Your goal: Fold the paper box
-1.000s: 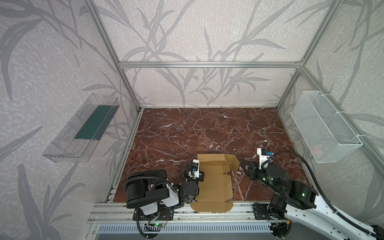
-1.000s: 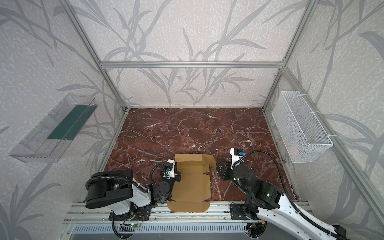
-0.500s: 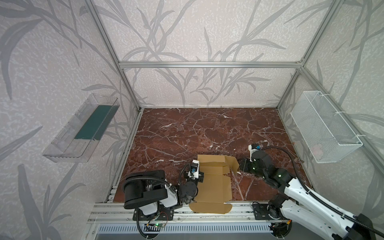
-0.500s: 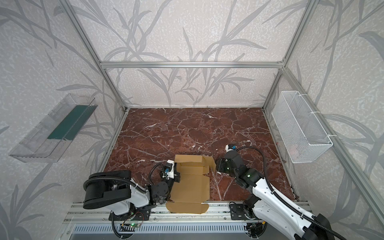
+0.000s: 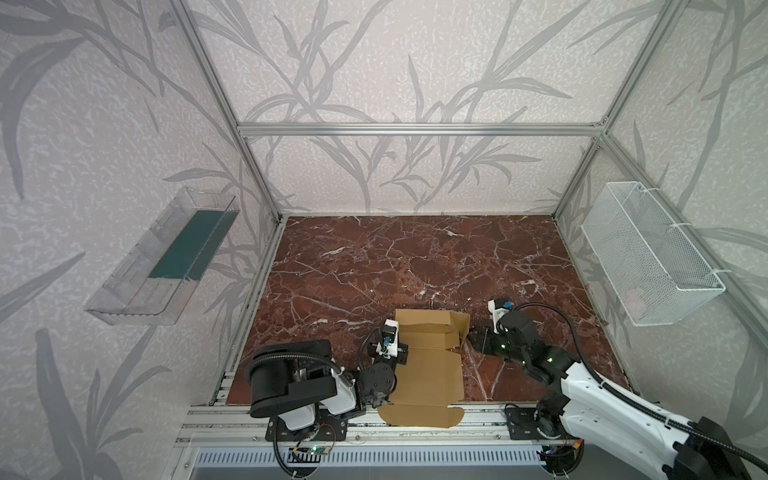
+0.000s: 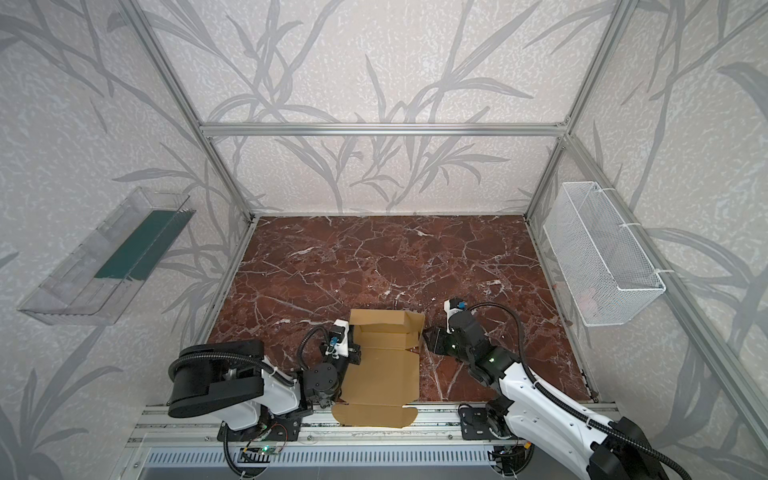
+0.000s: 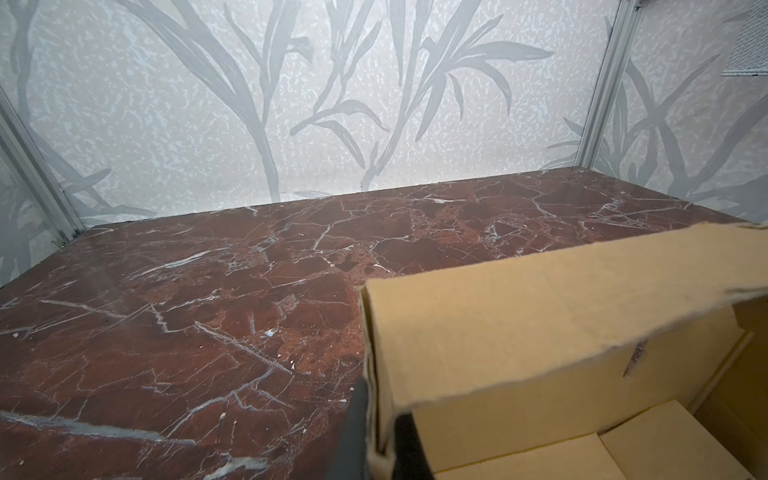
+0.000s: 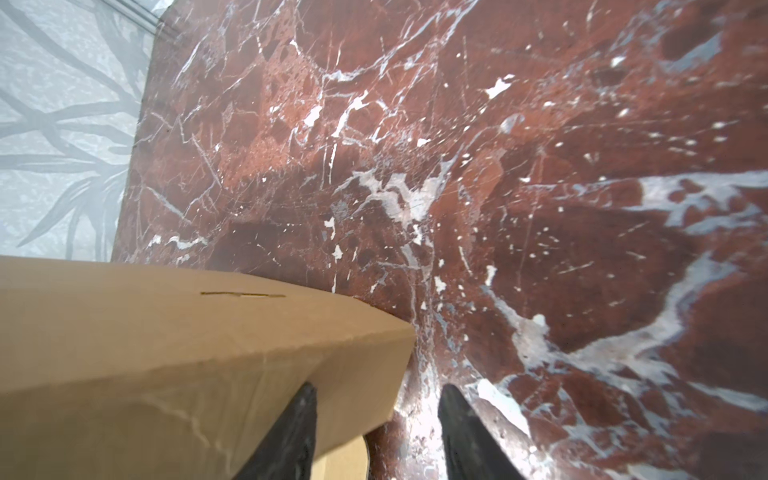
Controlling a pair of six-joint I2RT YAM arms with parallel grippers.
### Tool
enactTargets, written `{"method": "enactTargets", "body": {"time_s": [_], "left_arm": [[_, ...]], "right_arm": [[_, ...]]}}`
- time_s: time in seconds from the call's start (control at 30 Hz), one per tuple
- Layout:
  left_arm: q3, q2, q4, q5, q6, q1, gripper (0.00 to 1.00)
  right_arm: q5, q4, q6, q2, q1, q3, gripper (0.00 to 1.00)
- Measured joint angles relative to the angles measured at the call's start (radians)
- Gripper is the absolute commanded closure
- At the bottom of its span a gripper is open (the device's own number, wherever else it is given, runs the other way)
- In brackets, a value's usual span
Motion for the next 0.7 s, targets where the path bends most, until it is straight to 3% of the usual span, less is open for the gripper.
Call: {"method": "enactTargets", "body": {"time_s": [0.7], "left_arm": [[0.005,0.006,0.004,0.005,0.019,0.0,1.0]], "right_arm": [[-0.107,0.278,-0.23,0.05,0.0,-0.055,0.4]]}}
